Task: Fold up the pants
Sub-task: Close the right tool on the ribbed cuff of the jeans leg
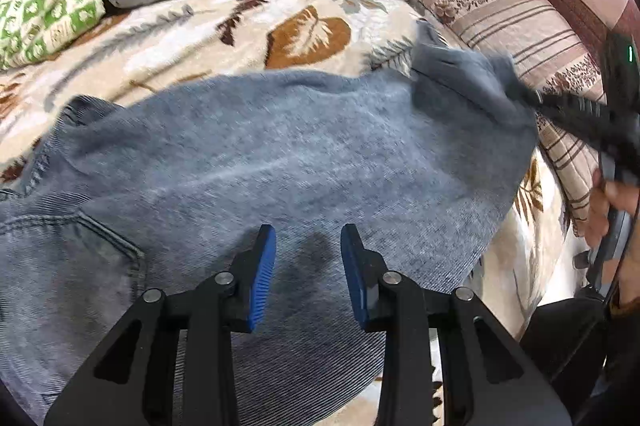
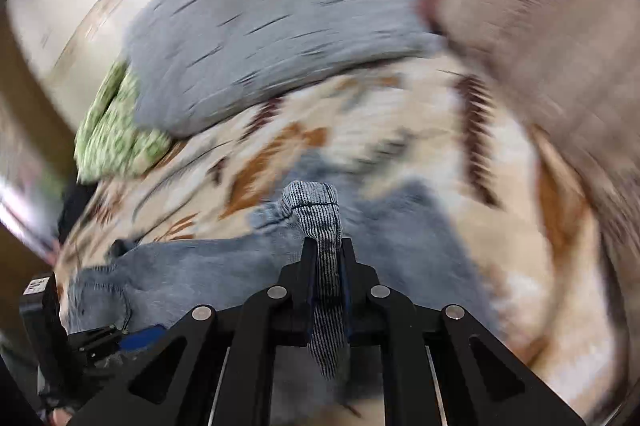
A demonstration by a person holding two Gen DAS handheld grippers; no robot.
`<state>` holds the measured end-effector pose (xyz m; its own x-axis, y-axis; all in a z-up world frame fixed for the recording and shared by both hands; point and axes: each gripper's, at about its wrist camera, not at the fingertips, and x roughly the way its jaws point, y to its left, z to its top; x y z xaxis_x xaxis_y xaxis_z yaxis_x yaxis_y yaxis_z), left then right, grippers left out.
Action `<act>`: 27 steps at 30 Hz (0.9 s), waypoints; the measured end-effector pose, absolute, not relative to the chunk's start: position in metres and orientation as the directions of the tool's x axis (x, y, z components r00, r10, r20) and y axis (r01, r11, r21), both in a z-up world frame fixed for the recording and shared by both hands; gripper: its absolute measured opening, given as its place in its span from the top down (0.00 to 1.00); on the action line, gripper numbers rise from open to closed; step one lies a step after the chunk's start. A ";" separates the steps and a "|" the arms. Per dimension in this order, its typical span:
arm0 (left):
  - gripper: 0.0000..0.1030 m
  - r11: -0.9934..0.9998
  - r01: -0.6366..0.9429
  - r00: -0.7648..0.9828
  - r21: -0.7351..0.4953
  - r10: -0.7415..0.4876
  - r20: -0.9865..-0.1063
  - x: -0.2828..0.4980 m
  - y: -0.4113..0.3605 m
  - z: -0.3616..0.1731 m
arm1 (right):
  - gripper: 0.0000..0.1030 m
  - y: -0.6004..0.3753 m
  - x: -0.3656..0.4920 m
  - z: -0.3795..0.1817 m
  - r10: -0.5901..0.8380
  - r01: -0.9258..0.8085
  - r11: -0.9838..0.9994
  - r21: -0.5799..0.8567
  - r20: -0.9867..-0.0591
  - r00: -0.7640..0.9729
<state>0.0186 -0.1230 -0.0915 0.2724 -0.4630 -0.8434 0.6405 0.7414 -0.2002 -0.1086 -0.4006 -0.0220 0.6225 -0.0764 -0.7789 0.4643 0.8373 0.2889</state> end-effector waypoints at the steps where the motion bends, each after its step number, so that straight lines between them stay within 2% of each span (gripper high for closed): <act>1: 0.70 0.744 0.634 0.276 -0.209 -0.470 -0.838 0.020 -0.120 -0.089 | 0.91 -0.409 -0.119 -0.025 -0.081 0.486 0.821 0.298 -0.783 0.616; 6: 0.70 0.756 0.609 0.277 -0.240 -0.485 -0.829 0.027 -0.128 -0.078 | 0.91 -0.440 -0.155 -0.064 -0.068 0.587 0.740 0.329 -0.831 0.553; 10: 0.70 0.720 0.653 0.257 -0.233 -0.501 -0.827 0.019 -0.164 -0.074 | 0.87 -0.444 -0.164 -0.077 -0.041 0.603 0.705 0.374 -0.827 0.561; 13: 0.69 0.681 0.696 0.223 -0.228 -0.507 -0.833 0.013 -0.205 -0.075 | 0.68 -0.445 -0.174 -0.069 -0.070 0.626 0.681 0.381 -0.816 0.574; 14: 0.69 0.666 0.709 0.208 -0.230 -0.509 -0.835 0.011 -0.221 -0.077 | 0.52 -0.445 -0.176 -0.065 -0.090 0.634 0.679 0.370 -0.816 0.571; 15: 0.69 0.657 0.718 0.199 -0.230 -0.510 -0.837 0.010 -0.233 -0.078 | 0.42 -0.445 -0.180 -0.061 -0.111 0.644 0.676 0.358 -0.814 0.570; 21: 0.69 0.645 0.745 0.187 -0.169 -0.445 -0.876 0.010 -0.283 -0.095 | 0.42 -0.444 -0.201 -0.068 -0.069 0.659 0.635 0.404 -0.819 0.569; 24: 0.69 0.662 0.740 0.178 -0.120 -0.365 -0.914 0.018 -0.293 -0.114 | 0.44 -0.446 -0.204 -0.086 0.035 0.636 0.570 0.520 -0.789 0.614; 27: 0.68 0.666 0.732 0.173 -0.145 -0.387 -0.905 0.024 -0.293 -0.109 | 0.44 -0.448 -0.198 -0.093 0.068 0.608 0.532 0.589 -0.745 0.663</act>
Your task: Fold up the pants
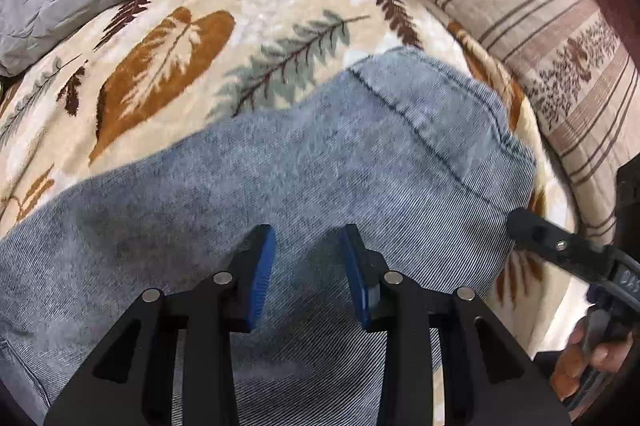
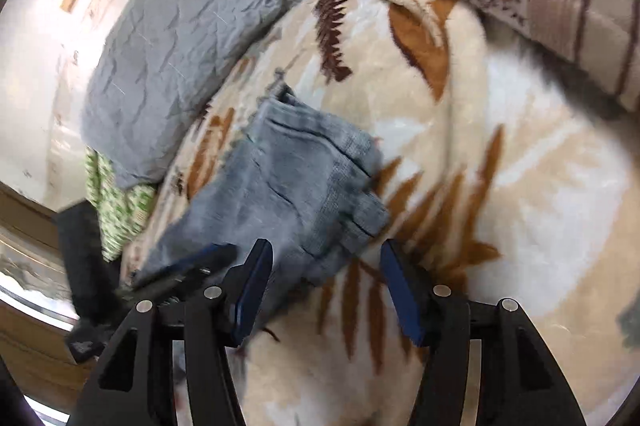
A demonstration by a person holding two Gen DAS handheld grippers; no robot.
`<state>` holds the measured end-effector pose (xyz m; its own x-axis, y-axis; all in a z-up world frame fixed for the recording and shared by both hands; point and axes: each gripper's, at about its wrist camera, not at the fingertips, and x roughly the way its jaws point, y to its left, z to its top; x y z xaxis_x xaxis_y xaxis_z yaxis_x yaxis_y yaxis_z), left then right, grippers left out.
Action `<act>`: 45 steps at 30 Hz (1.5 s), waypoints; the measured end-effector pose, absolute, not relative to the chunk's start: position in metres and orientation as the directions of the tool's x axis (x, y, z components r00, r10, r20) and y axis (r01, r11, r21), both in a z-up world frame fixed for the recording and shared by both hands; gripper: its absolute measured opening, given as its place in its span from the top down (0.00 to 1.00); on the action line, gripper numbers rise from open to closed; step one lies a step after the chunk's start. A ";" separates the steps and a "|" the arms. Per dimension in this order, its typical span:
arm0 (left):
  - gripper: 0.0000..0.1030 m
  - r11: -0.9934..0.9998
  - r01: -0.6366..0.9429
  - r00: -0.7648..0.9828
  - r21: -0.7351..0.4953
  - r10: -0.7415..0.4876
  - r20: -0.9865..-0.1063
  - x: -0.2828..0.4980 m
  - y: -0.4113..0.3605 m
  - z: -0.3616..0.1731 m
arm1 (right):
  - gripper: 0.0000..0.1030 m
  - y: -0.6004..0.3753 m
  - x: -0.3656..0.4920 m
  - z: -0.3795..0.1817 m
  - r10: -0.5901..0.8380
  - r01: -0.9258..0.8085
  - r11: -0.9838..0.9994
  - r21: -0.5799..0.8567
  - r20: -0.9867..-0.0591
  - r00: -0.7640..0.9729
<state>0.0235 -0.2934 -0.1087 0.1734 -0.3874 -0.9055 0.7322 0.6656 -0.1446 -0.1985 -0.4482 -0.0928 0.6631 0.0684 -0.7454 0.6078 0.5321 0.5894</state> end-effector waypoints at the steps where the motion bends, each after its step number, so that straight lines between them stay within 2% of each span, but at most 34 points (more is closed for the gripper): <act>1: 0.67 0.667 0.727 0.163 -0.161 -0.395 -0.904 0.026 -0.295 -0.106 | 0.44 -0.449 -0.195 -0.094 0.074 0.603 0.523 0.603 -0.736 0.672; 4: 0.55 0.673 0.715 0.151 -0.189 -0.414 -0.898 0.031 -0.301 -0.096 | 0.47 -0.448 -0.185 -0.098 0.080 0.588 0.515 0.624 -0.718 0.692; 8: 0.47 0.672 0.707 0.129 -0.220 -0.427 -0.895 0.034 -0.320 -0.084 | 0.75 -0.449 -0.176 -0.103 0.067 0.586 0.518 0.623 -0.712 0.699; 9: 0.47 0.669 0.706 0.113 -0.232 -0.429 -0.896 0.036 -0.326 -0.083 | 0.80 -0.449 -0.175 -0.104 0.068 0.583 0.515 0.628 -0.708 0.702; 11: 0.45 0.670 0.699 0.085 -0.251 -0.426 -0.901 0.038 -0.340 -0.079 | 0.82 -0.447 -0.173 -0.105 0.063 0.579 0.521 0.627 -0.705 0.706; 17: 0.41 0.671 0.674 -0.010 -0.309 -0.409 -0.912 0.045 -0.384 -0.070 | 0.84 -0.442 -0.171 -0.097 0.044 0.551 0.572 0.608 -0.693 0.719; 20: 0.39 0.670 0.692 0.000 -0.269 -0.374 -0.928 0.044 -0.406 -0.065 | 0.84 -0.440 -0.169 -0.095 0.034 0.547 0.599 0.584 -0.701 0.712; 23: 0.31 0.675 0.704 0.002 -0.221 -0.313 -0.950 0.042 -0.424 -0.068 | 0.84 -0.440 -0.168 -0.094 0.031 0.540 0.613 0.576 -0.701 0.712; 37: 0.31 0.670 0.738 0.008 -0.081 -0.129 -0.992 0.047 -0.469 -0.099 | 0.86 -0.419 -0.153 -0.070 -0.026 0.446 0.778 0.442 -0.687 0.726; 39: 0.47 0.677 0.731 0.008 -0.083 -0.131 -0.991 0.048 -0.469 -0.101 | 0.86 -0.417 -0.151 -0.068 -0.029 0.438 0.787 0.434 -0.683 0.730; 40: 0.71 0.679 0.731 0.022 -0.069 -0.125 -0.992 0.049 -0.468 -0.102 | 0.86 -0.415 -0.150 -0.067 -0.029 0.434 0.790 0.432 -0.682 0.731; 41: 0.85 0.680 0.728 0.015 -0.081 -0.134 -0.991 0.050 -0.467 -0.103 | 0.86 -0.414 -0.148 -0.067 -0.028 0.433 0.791 0.433 -0.681 0.732; 45: 0.92 0.681 0.723 0.026 -0.116 -0.195 -0.980 0.051 -0.460 -0.096 | 0.86 -0.413 -0.146 -0.069 -0.028 0.435 0.794 0.425 -0.689 0.724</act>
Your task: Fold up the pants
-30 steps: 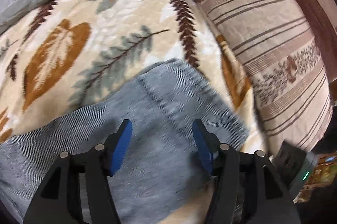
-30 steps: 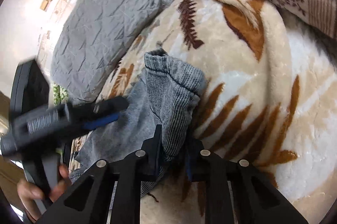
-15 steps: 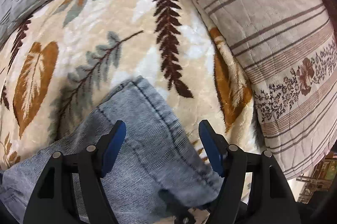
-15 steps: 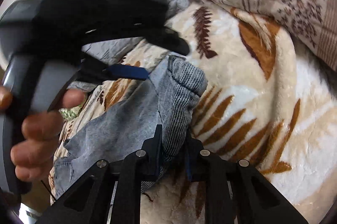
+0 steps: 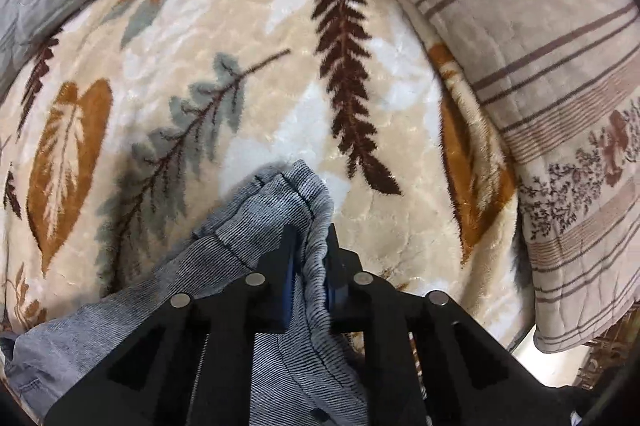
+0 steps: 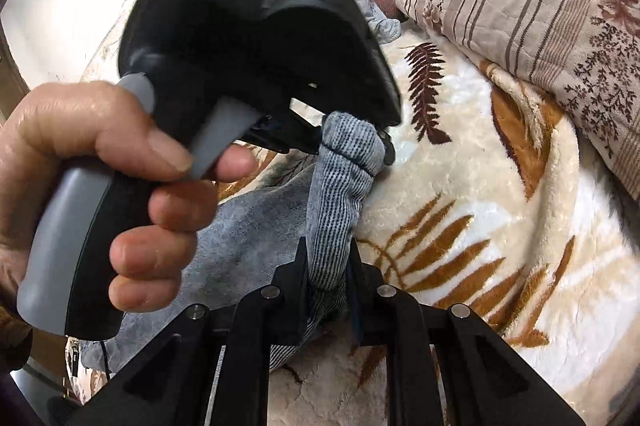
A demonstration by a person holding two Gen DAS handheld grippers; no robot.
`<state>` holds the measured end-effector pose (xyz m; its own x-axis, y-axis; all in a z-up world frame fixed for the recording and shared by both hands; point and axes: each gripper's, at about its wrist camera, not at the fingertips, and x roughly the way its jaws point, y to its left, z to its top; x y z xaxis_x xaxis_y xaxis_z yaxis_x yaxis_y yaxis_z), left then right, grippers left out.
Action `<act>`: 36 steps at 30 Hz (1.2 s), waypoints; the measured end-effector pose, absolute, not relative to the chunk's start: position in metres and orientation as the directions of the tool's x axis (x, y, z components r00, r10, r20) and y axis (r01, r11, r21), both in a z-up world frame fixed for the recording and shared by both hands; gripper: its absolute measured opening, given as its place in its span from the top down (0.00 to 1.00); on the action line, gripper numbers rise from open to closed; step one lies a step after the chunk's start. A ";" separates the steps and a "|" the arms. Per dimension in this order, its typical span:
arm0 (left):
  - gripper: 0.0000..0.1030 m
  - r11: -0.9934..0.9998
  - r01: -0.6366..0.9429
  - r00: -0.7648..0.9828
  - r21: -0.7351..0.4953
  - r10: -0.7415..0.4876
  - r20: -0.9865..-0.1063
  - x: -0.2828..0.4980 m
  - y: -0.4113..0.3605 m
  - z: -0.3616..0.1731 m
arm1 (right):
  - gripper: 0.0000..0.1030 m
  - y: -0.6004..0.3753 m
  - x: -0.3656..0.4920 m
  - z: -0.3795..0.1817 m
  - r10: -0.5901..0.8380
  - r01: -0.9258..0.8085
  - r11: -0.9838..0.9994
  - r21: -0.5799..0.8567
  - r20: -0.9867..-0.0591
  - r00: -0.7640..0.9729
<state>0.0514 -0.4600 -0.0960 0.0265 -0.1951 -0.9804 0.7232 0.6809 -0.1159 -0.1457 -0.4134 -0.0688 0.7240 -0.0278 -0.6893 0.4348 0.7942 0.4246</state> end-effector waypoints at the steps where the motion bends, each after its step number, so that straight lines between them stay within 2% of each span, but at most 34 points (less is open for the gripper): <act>1: 0.92 0.679 0.725 0.036 -0.120 -0.210 -0.977 0.051 -0.457 -0.092 | 0.86 -0.413 -0.145 -0.069 -0.029 0.433 0.798 0.420 -0.690 0.723; 14: 0.93 0.684 0.690 0.042 -0.235 -0.361 -0.931 0.057 -0.402 -0.058 | 0.86 -0.383 -0.154 -0.047 -0.050 0.414 0.827 0.381 -0.683 0.729; 36: 0.94 0.736 0.630 0.103 -0.247 -0.395 -0.913 0.078 -0.345 -0.028 | 0.86 -0.344 -0.132 -0.024 -0.054 0.341 0.897 0.283 -0.693 0.719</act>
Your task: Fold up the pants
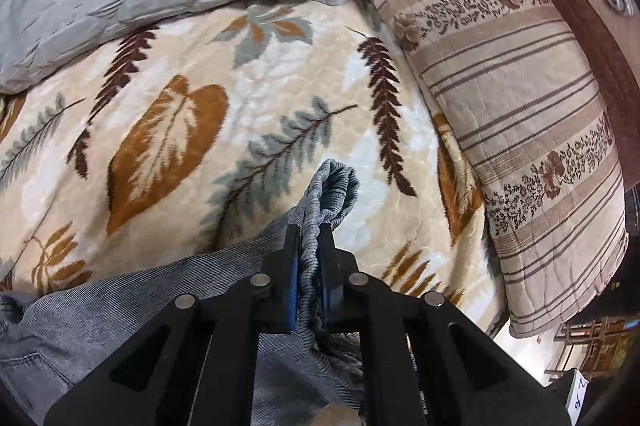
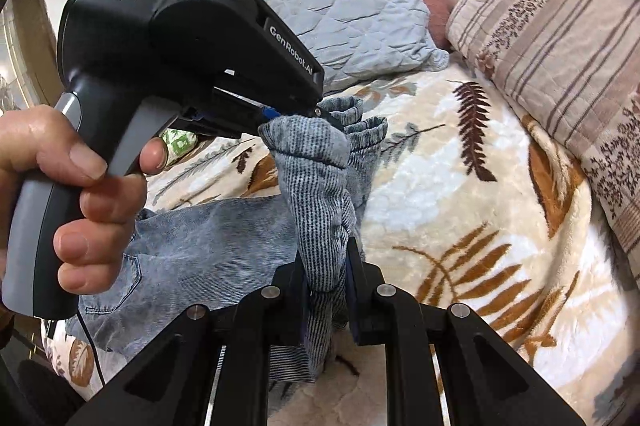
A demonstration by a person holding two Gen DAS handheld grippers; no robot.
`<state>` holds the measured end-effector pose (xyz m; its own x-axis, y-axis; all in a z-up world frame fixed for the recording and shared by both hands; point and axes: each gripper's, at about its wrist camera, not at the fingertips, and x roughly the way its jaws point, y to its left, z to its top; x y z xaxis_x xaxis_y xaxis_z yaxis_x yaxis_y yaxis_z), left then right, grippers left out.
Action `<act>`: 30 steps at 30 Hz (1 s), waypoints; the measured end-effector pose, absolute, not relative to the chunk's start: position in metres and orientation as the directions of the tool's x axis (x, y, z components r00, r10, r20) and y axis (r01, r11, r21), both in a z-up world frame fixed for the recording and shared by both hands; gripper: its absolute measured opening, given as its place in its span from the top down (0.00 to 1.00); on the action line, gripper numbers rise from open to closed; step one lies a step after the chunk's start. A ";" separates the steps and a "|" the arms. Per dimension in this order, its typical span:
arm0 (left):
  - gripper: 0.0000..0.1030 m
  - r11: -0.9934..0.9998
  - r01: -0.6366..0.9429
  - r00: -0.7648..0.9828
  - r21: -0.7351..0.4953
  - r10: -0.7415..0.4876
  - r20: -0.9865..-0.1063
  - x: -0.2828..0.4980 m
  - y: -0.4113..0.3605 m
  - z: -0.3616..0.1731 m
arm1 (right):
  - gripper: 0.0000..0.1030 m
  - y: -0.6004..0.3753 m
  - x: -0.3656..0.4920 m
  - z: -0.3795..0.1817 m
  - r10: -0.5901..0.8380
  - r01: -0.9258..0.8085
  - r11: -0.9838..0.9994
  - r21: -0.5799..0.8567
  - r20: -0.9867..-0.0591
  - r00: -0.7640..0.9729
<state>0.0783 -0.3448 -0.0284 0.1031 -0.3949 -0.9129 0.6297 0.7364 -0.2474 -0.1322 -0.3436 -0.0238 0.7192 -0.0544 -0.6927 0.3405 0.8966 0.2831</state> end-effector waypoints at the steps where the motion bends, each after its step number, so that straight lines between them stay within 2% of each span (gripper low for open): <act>1: 0.94 0.739 0.625 0.104 -0.251 -0.398 -0.911 0.079 -0.341 -0.028 | 0.86 -0.341 -0.131 -0.023 -0.054 0.337 0.899 0.280 -0.693 0.719; 30: 0.94 0.786 0.508 0.113 -0.352 -0.466 -0.878 0.101 -0.236 -0.037 | 0.86 -0.270 -0.101 -0.018 -0.037 0.239 0.956 0.172 -0.735 0.677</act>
<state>0.1014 -0.2359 -0.0370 0.1125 -0.4655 -0.8779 0.5083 0.7861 -0.3517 -0.1009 -0.2699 -0.0176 0.6769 -0.0372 -0.7352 0.2394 0.9555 0.1721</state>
